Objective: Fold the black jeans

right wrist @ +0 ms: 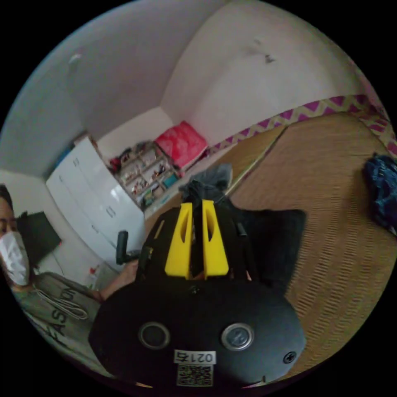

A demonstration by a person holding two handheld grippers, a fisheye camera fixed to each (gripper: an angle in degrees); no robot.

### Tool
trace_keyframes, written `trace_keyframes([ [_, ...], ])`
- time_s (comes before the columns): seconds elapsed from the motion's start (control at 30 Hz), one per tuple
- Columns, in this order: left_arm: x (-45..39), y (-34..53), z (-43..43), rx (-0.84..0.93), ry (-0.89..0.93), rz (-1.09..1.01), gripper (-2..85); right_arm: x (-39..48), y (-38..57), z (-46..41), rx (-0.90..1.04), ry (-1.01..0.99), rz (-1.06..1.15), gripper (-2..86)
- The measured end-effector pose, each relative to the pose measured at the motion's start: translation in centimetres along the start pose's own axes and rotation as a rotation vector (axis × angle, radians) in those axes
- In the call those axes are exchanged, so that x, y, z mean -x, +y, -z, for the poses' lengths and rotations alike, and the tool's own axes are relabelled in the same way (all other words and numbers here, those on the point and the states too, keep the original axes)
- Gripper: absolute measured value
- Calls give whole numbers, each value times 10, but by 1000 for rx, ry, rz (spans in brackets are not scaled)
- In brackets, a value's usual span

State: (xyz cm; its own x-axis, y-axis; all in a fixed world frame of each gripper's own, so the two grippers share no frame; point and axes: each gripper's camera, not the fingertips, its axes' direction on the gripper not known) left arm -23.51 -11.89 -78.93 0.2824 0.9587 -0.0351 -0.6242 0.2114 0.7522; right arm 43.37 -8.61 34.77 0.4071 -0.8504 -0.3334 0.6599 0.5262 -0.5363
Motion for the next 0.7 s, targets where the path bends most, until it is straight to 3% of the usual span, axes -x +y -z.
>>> trace_keyframes([
  [0.13,-20,-11,-16,14,13,-44,46,-63,8,172,-238,85,-116,44],
  [0.2,-33,-19,-28,24,25,-67,44,-101,35,267,-342,234,-195,46],
  [0.3,-53,-26,-45,40,55,-96,43,-168,90,338,-345,377,-359,53],
  [0.4,-74,-31,-62,62,75,-137,43,-250,162,367,-318,367,-599,56],
  [0.47,-87,-33,-71,76,85,-169,43,-267,199,388,-418,342,-665,53],
  [0.57,-110,-36,-84,91,93,-244,48,-237,194,395,-453,403,-508,54],
  [0.7,-150,-41,-104,92,123,-399,75,-199,131,320,-141,471,-243,72],
])
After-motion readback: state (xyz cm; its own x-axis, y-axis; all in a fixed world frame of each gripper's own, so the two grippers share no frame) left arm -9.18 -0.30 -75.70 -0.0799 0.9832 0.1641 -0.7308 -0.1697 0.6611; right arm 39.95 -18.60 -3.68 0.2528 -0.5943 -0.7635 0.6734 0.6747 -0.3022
